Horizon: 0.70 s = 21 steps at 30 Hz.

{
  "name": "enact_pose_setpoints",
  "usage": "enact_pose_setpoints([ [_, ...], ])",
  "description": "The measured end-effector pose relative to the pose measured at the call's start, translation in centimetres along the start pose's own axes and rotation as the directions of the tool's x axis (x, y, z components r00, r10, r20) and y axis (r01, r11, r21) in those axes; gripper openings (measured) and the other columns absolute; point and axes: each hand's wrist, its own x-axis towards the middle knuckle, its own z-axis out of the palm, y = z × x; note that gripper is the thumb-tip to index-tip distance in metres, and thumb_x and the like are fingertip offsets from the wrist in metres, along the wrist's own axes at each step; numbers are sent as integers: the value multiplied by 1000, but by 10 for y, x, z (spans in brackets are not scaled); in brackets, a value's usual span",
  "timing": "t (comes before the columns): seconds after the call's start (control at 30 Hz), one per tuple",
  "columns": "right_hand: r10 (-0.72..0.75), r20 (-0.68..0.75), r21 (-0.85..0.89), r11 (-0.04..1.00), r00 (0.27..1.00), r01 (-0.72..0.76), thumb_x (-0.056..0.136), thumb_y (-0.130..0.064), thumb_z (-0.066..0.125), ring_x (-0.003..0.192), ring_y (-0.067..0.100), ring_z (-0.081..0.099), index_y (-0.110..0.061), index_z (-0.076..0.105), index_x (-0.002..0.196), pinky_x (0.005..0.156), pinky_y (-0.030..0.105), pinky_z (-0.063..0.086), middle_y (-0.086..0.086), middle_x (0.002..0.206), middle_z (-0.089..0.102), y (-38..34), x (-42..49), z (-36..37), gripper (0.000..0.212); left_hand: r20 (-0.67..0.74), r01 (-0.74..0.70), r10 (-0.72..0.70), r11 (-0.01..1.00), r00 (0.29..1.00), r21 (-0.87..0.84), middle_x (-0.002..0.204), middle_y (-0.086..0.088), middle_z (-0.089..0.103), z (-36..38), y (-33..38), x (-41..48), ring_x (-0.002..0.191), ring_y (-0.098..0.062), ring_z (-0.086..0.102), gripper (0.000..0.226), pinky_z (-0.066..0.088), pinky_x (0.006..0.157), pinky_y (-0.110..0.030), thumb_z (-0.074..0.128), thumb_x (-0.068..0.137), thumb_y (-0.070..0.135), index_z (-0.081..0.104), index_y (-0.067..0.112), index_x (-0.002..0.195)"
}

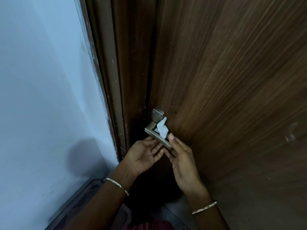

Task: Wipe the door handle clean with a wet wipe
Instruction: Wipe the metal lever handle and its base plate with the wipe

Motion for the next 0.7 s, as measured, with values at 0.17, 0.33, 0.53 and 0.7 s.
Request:
enact_pose_setpoints([
  [0.17, 23, 40, -54, 998, 999, -21, 90, -47, 65, 116, 11, 70, -21, 79, 111, 98, 28, 49, 2, 118, 77, -17, 6, 6, 37, 8, 11, -11, 1000, 1000, -9, 92, -6, 74, -1, 11, -7, 93, -20, 68, 18, 52, 83, -35, 60, 77, 16, 75, 11, 87],
  [0.33, -2, -14, -241, 970, 1000, -2, 99, -35, 61, 113, 20, 71, -13, 78, 111, 111, 47, 47, 6, 110, 79, -33, 6, 21, 30, -18, -58, 59, 996, 998, 62, 99, -6, 75, 0, 11, -10, 95, -22, 69, 28, 57, 82, -35, 77, 69, 32, 79, 18, 93],
  [0.53, -295, -22, -540, 807, 955, 237, 97, -37, 62, 110, -12, 65, -24, 71, 126, 91, 8, 50, -20, 115, 75, -37, 10, 27, 33, -132, -132, 162, 969, 978, 210, 100, -6, 75, -1, 6, -6, 87, -17, 73, 16, 59, 68, -29, 74, 80, 33, 81, 24, 91],
  [0.7, 28, -91, -448, 892, 995, -66, 100, -45, 55, 113, 10, 69, -26, 78, 112, 109, 41, 48, -7, 110, 79, -17, 11, 24, 32, -157, -184, 261, 905, 953, 384, 84, 5, 77, -2, 8, -12, 70, -6, 71, 20, 54, 58, -23, 80, 70, 40, 81, 26, 84],
])
